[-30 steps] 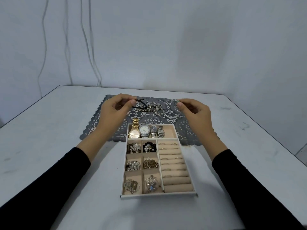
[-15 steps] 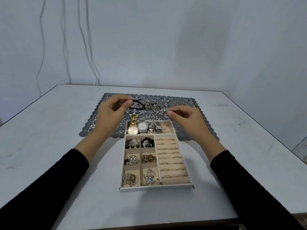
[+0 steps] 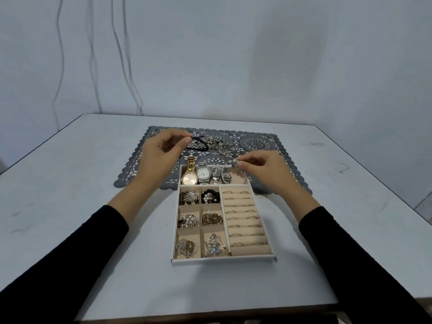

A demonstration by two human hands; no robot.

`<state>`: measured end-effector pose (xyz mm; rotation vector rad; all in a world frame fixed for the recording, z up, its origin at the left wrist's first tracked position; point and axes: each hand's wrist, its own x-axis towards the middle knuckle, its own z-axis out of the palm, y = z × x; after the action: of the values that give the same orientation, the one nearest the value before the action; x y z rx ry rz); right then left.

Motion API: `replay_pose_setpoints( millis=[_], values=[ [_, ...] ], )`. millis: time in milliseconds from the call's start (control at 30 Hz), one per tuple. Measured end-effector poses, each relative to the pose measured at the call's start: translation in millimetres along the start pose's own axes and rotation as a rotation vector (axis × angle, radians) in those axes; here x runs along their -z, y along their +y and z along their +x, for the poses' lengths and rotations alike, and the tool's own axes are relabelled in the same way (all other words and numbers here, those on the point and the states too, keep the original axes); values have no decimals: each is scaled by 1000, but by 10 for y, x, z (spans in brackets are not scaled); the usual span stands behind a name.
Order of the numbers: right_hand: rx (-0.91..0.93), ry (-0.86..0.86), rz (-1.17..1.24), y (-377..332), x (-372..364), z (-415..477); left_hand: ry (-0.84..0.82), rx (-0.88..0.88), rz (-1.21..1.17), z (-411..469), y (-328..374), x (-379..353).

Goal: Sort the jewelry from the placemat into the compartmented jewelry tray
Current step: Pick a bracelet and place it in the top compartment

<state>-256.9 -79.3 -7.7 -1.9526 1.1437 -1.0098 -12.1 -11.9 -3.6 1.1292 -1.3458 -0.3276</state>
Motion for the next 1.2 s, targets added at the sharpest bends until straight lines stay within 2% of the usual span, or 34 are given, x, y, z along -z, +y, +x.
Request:
replay_pose_setpoints(
  millis=[600, 933, 1200],
  values=[
    [123, 19, -303, 55, -142, 98, -29, 19, -2, -3, -47, -20],
    [138, 18, -355, 54, -157, 103, -32, 16, -2, -13, -47, -30],
    [126, 63, -257, 81, -47, 25, -36, 11, -8, -32, -15, -29]
  ],
)
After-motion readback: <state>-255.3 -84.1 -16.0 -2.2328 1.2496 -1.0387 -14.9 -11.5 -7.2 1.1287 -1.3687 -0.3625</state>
